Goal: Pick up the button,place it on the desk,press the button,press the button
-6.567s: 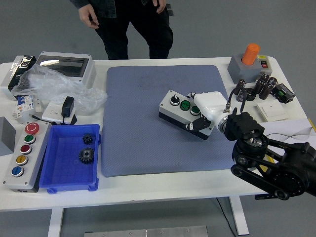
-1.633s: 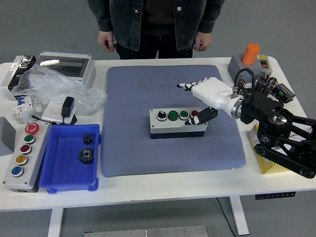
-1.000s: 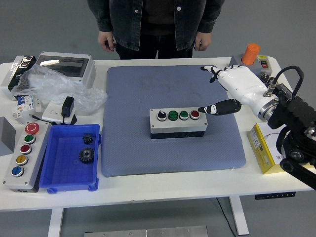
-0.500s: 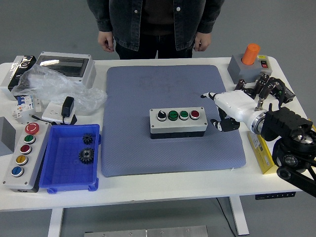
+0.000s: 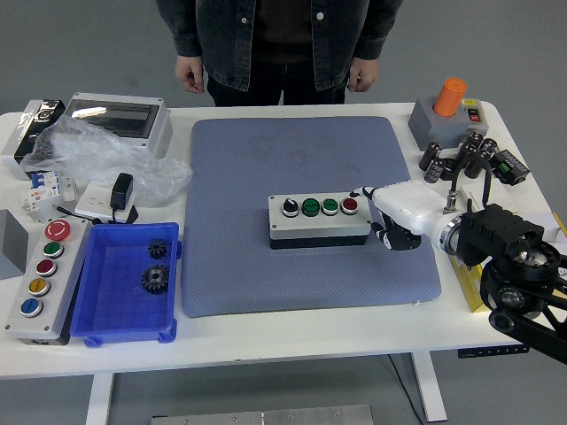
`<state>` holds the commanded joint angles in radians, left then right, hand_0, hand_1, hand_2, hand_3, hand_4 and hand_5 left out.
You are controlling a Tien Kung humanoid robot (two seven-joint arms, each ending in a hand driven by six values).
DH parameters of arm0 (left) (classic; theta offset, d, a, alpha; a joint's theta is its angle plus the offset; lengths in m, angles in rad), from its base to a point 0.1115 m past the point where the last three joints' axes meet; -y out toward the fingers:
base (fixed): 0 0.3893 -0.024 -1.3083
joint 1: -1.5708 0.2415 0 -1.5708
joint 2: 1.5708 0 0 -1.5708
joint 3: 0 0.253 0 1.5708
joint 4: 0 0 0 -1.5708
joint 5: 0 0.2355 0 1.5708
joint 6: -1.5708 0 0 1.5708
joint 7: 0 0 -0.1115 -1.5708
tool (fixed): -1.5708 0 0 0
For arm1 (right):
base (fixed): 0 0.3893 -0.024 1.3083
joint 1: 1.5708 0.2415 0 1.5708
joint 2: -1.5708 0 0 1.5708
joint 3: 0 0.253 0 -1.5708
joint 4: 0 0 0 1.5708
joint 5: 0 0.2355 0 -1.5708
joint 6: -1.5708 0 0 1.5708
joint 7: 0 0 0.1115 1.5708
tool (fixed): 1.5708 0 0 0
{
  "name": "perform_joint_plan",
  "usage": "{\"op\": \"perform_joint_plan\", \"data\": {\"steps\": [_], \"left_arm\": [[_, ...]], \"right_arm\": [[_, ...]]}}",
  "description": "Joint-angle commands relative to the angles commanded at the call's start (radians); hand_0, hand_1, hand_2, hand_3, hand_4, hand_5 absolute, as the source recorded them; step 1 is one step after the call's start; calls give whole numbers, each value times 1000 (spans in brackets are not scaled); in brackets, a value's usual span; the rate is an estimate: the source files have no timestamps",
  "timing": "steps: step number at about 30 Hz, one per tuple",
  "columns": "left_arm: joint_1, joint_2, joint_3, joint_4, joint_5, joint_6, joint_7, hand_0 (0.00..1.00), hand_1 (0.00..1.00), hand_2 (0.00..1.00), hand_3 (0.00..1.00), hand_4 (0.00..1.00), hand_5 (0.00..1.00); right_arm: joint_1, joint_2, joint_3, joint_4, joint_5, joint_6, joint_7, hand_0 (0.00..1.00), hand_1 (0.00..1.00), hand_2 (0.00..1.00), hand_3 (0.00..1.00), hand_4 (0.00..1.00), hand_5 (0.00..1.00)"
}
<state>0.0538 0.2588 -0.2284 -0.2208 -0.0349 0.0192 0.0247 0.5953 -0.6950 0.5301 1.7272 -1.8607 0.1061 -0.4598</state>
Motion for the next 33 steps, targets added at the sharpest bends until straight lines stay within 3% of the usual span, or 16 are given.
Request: {"op": "perform_joint_plan", "data": {"steps": [18, 28, 33], "left_arm": [[-3, 4, -7, 0, 2, 2, -5, 704, 753, 675, 676, 689, 473], [-4, 4, -9, -1, 3, 4, -8, 705, 753, 676, 677, 689, 475], [-2, 3, -3, 0, -1, 3, -8, 705, 754, 676, 677, 690, 476]], "right_arm": [[25, 29, -66, -56, 6, -6, 6, 390, 314, 224, 889, 425, 2], [37, 31, -84, -60, 6, -9, 6, 384, 314, 224, 879, 424, 2], [29, 14, -42, -31, 20, -25, 25, 384, 314, 224, 877, 423, 2]]}}
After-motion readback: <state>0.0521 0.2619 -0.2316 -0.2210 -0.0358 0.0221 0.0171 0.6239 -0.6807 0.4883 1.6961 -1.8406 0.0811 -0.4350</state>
